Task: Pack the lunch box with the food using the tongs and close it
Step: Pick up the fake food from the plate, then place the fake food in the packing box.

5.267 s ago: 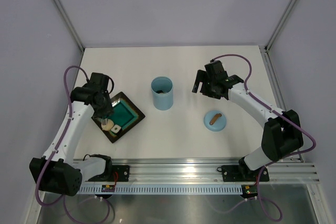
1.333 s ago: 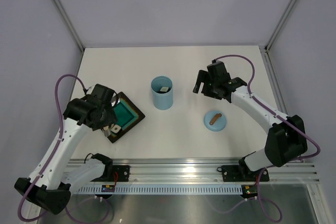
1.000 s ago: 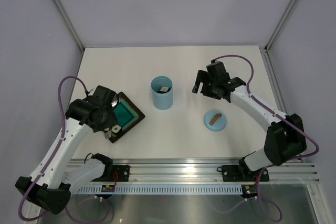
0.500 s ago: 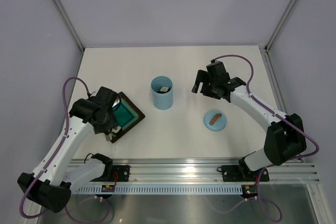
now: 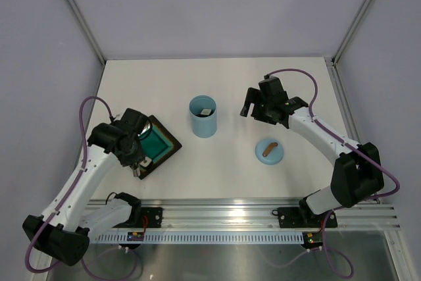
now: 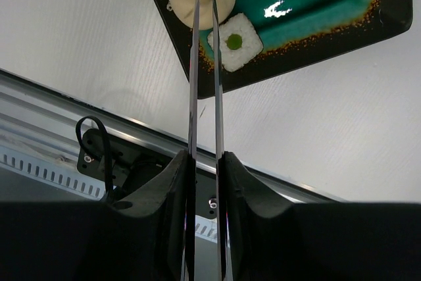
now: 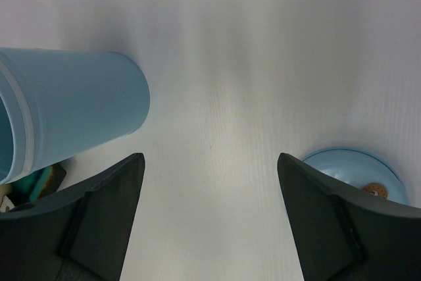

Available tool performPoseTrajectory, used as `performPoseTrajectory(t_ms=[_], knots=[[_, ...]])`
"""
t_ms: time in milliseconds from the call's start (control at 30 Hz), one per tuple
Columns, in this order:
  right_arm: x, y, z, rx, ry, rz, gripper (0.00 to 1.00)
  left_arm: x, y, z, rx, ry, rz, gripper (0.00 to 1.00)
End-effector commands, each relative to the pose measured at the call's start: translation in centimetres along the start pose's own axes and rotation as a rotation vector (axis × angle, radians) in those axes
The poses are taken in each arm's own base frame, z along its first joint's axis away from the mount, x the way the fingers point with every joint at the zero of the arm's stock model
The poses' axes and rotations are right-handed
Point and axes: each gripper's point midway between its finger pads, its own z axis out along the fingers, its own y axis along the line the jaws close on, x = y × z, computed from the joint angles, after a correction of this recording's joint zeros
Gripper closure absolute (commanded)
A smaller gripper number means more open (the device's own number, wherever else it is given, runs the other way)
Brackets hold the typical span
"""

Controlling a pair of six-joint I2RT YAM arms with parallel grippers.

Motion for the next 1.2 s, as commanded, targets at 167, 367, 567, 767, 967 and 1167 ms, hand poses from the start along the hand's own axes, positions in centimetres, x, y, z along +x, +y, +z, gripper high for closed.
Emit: performPoseTrajectory(t_ms=[167,367,567,767,967,1167], knots=[[-0.8,0.8,-0.2,-0.028,-0.031,-0.003,0.1,0.0,2.3,-3.0,-0.06,0.011,0.018,1.0],[-0.7,0.7,-0.1,-0.024,-0.031,-0.003,0.1,-2.2,1.2,-4.3,0.002,-0.069,0.007,1.0],[-0.7,0.4,-0.1,-0.008,-0.029,-0.007,0.1,-3.9,-1.5,-5.6,0.159,-0.138,0.026,1.0],[-0.8,0.5,-0.1,-0.007,-0.03,-0.003,0.1,-4.8,-3.5,-6.8,0.275,-0.168,0.045,1.0],[-1.2,0.5,-0.3,0.004,-0.038,-0.005,0.1,-6.2,-4.7,-9.5,0.363,-0.209,0.065,1.0],[-1.3,0.3,-0.5,0.015,-0.04,-0.007,0.1,-8.5,-7.5,-14.3,0.562,-0.298,0.091,1.0]])
